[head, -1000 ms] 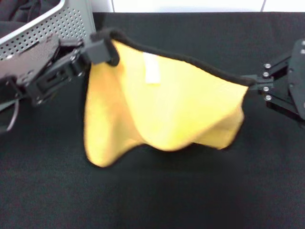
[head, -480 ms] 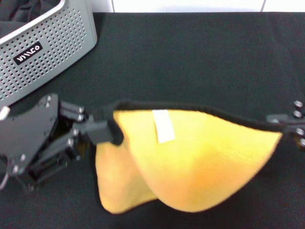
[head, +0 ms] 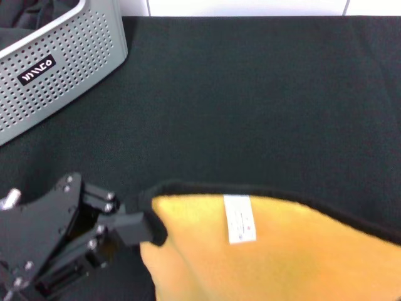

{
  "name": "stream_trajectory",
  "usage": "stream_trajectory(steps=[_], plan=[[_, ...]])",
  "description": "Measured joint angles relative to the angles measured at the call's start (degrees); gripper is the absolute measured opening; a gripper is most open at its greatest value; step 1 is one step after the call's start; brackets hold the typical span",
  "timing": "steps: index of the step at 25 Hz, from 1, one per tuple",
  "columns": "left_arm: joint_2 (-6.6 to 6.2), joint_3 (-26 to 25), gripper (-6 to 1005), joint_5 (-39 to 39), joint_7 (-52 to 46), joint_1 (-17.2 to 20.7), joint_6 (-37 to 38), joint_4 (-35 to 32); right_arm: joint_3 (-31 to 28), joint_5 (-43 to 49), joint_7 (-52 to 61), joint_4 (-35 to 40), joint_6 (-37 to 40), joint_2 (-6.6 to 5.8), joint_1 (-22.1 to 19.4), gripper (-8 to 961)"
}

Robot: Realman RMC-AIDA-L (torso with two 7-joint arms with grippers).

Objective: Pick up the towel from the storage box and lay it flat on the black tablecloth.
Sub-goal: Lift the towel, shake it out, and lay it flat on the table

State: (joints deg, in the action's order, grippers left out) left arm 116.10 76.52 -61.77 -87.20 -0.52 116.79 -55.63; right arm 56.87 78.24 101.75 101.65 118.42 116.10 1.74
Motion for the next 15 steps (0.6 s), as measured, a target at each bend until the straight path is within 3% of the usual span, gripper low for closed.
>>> stream_trajectory(steps=[5, 8, 11, 15], plan=[[-0.08, 1.10, 7, -0.40, 2.34, 1.30, 0.01, 4.06, -0.93, -3.01, -3.25, -3.11, 3.87, 0.10, -3.40, 44], [-0.62, 0.88, 7, -1.38, 6.16, -0.67, -0.08, 10.72, -0.44, -2.27, -6.07, -8.44, 3.69, -0.03, -3.50, 45], [-1.39, 0.18, 7, -1.82, 11.36, -6.05, -0.23, 20.72, 1.28, 0.97, -9.60, -15.55, 1.58, -0.26, -1.39, 47], [-2.60, -0.09, 7, -2.76, 18.51, -15.18, -0.59, 34.15, 4.15, 6.83, -13.38, -26.67, -3.09, -0.45, 4.42, 49]])
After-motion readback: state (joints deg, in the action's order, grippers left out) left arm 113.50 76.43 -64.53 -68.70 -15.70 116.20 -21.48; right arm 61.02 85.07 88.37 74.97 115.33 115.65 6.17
